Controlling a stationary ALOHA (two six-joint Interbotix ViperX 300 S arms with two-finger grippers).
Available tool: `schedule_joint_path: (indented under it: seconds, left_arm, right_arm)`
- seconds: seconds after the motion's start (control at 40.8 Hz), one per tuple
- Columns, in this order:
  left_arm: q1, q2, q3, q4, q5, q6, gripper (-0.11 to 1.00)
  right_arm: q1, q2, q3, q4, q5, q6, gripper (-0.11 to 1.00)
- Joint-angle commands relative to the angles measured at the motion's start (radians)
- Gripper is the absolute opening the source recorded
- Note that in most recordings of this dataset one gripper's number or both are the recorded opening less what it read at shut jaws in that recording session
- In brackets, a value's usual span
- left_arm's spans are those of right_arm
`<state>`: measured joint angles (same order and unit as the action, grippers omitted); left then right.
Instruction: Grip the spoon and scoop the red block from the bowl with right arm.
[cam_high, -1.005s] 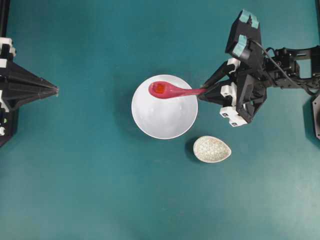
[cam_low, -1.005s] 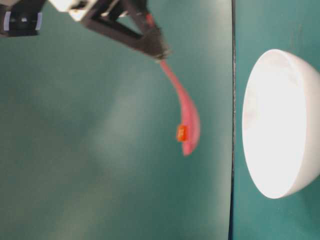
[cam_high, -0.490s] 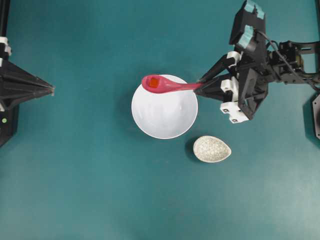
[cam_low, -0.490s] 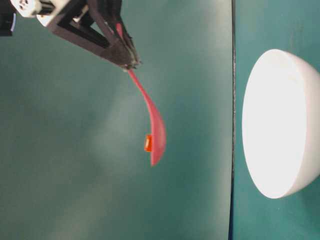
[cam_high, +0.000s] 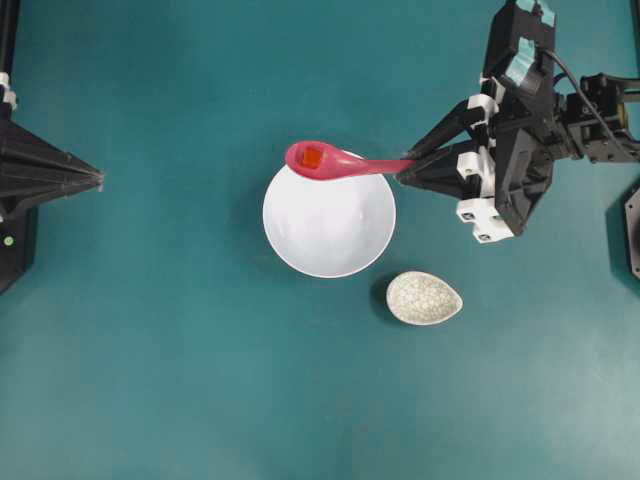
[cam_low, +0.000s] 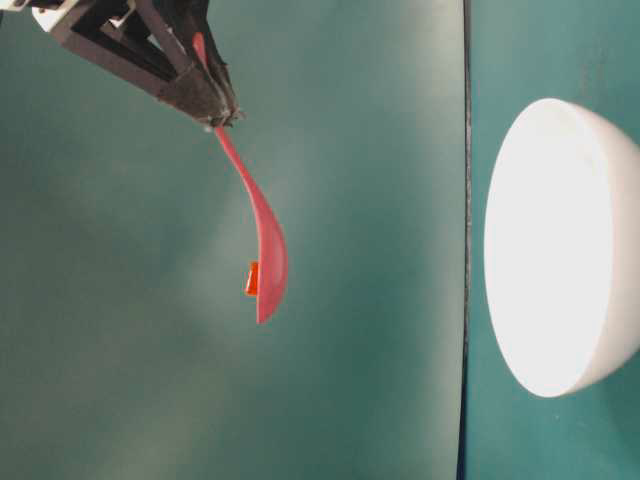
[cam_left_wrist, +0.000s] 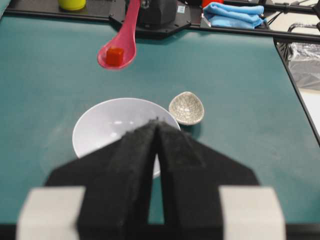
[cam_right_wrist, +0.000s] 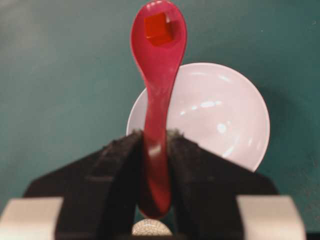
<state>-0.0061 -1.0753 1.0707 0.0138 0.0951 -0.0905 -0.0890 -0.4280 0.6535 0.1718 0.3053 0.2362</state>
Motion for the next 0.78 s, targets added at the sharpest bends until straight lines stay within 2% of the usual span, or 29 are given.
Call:
schedule_joint_path:
  seconds: [0.0, 0.76]
  left_arm:
    - [0.0, 0.008, -0.031, 0.002, 0.0, 0.002, 0.0]
    - [-0.002, 0.005, -0.031, 0.002, -0.002, 0.002, 0.0]
  right_arm:
    - [0.0, -0.017, -0.018, -0.002, -0.003, -0.002, 0.23]
    - [-0.002, -0.017, -0.018, -0.002, -0.003, -0.002, 0.23]
